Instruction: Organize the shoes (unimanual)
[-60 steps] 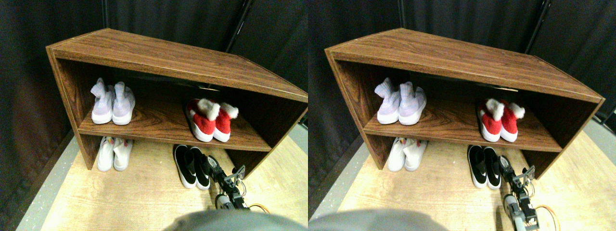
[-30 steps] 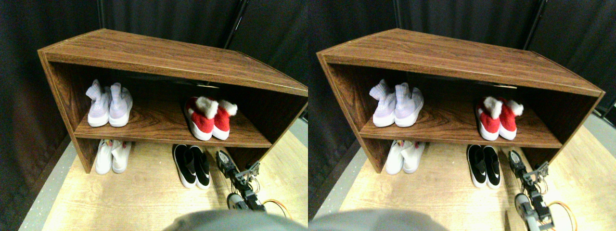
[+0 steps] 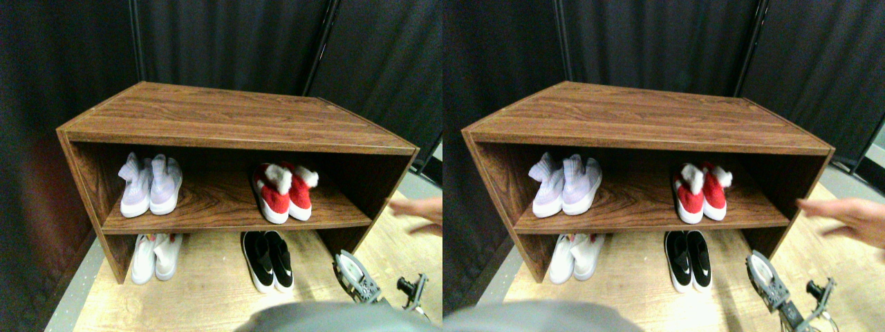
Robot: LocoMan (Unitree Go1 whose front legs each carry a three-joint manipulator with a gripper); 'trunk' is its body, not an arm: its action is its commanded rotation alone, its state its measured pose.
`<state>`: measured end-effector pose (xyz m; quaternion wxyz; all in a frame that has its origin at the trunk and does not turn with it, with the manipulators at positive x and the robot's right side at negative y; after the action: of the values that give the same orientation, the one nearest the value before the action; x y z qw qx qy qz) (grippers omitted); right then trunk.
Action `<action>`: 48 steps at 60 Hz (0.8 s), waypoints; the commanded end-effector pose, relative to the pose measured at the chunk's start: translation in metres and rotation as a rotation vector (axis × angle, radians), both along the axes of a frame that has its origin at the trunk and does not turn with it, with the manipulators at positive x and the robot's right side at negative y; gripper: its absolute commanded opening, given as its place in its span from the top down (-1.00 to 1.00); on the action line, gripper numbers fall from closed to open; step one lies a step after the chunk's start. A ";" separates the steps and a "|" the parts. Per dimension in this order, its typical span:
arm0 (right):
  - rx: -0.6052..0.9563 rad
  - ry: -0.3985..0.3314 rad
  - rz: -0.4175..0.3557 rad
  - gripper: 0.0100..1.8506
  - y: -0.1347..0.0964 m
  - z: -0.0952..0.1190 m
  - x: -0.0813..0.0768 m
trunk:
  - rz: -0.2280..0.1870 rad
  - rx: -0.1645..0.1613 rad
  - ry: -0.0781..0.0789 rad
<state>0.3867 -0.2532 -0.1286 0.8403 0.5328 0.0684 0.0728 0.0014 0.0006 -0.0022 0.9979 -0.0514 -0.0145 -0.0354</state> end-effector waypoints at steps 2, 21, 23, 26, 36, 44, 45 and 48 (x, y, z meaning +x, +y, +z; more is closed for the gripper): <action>0.007 -0.096 0.064 0.94 0.008 0.023 -0.014 | -0.008 0.000 -0.041; -0.056 -0.264 0.097 0.94 0.023 0.064 -0.032 | -0.008 -0.012 -0.094; -0.060 -0.267 0.107 0.94 0.025 0.067 -0.033 | -0.007 -0.013 -0.098; -0.062 -0.270 0.119 0.94 0.029 0.072 -0.036 | -0.004 -0.019 -0.104; -0.026 -0.255 0.125 0.94 0.039 0.078 -0.042 | 0.001 -0.024 -0.109; -0.017 -0.250 0.141 0.94 0.042 0.077 -0.044 | 0.000 -0.021 -0.106; -0.016 -0.251 0.143 0.94 0.042 0.077 -0.045 | 0.000 -0.021 -0.106; -0.009 -0.252 0.152 0.94 0.043 0.076 -0.045 | 0.000 -0.021 -0.106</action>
<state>0.3437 -0.2139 -0.0587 0.8413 0.5077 0.0164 0.1851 0.0017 -0.0007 -0.0030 0.9957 -0.0570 -0.0630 -0.0373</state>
